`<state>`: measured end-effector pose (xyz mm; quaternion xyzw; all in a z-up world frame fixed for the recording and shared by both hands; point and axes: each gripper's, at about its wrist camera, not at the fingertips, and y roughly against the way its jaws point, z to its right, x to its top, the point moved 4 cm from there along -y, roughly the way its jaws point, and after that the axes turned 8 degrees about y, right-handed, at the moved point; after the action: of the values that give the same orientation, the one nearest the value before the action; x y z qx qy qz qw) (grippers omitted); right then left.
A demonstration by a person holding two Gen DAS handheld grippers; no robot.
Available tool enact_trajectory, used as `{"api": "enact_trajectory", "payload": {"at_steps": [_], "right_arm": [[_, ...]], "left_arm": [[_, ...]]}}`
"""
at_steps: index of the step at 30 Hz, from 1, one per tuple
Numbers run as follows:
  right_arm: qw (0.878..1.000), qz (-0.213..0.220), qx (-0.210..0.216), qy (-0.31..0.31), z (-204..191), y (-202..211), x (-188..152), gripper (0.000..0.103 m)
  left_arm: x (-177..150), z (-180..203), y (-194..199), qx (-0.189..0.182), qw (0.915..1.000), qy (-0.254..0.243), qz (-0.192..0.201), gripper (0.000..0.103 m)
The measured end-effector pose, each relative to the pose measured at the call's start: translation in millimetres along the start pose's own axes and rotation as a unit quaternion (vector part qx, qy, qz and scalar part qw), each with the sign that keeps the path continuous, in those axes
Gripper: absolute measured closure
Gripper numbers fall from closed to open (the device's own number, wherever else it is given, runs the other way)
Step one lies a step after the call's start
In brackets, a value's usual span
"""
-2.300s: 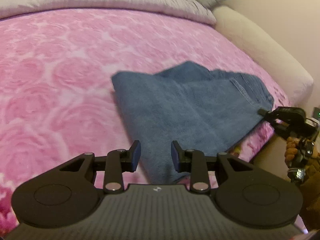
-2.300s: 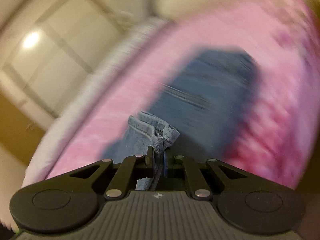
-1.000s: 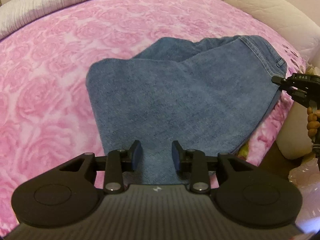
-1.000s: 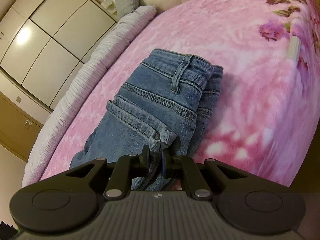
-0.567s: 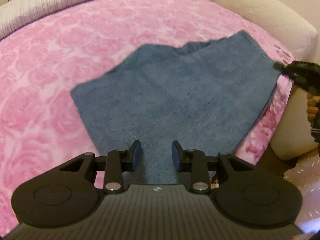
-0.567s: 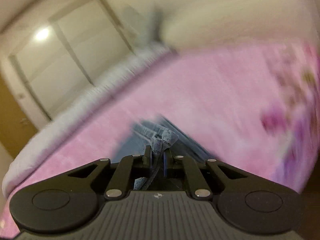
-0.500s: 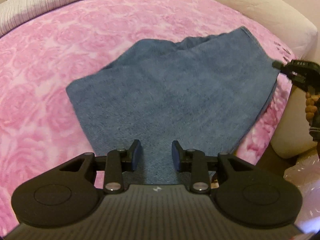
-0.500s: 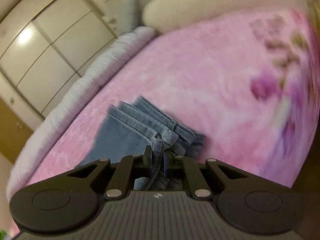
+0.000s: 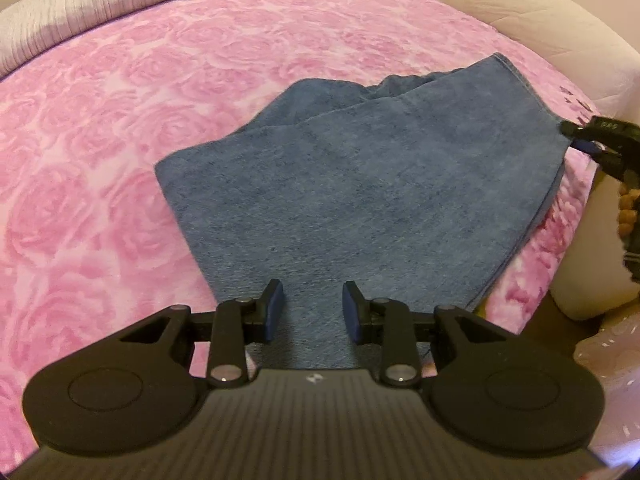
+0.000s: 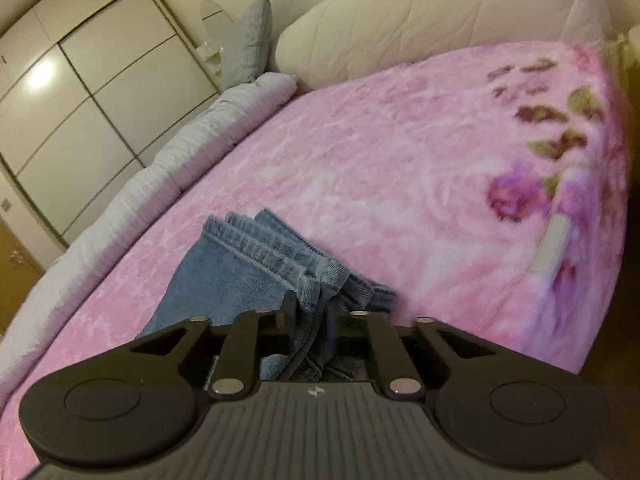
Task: Fold clothes
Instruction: 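Open the right tool and pull it back from the folded jeans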
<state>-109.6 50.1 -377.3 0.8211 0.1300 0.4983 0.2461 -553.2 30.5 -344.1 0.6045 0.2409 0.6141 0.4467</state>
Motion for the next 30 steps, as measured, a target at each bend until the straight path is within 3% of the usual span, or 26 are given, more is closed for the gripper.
{"api": "enact_trajectory", "payload": {"at_steps": [4, 7, 14, 17, 21, 30], "right_arm": [[0.999, 0.023, -0.015, 0.028, -17.6, 28.8, -0.4, 0.065], [0.997, 0.026, 0.005, 0.074, -37.9, 35.6, -4.9, 0.065], [0.994, -0.074, -0.029, 0.076, -40.1, 8.7, -29.1, 0.058], [0.995, -0.065, -0.016, 0.069, -52.7, 33.4, -31.2, 0.058], [0.994, -0.067, 0.008, 0.086, -75.3, 70.1, -48.0, 0.049], [0.988, -0.088, -0.014, 0.126, -106.7, 128.3, -93.8, 0.034]], "left_arm": [[-1.7, -2.3, 8.4, 0.009, 0.9999, -0.002, 0.006, 0.076], [-6.3, -2.7, 12.0, 0.009, 0.9999, -0.003, 0.004, 0.076], [-25.9, -13.5, 8.7, 0.030, 0.9995, 0.011, -0.010, 0.073], [-28.5, -12.6, 19.9, 0.039, 0.9992, 0.005, 0.001, 0.074], [-33.3, -9.9, 36.4, 0.034, 0.9993, 0.000, 0.016, 0.074], [-58.7, -2.9, 76.8, 0.023, 0.9987, -0.011, 0.044, 0.066]]}}
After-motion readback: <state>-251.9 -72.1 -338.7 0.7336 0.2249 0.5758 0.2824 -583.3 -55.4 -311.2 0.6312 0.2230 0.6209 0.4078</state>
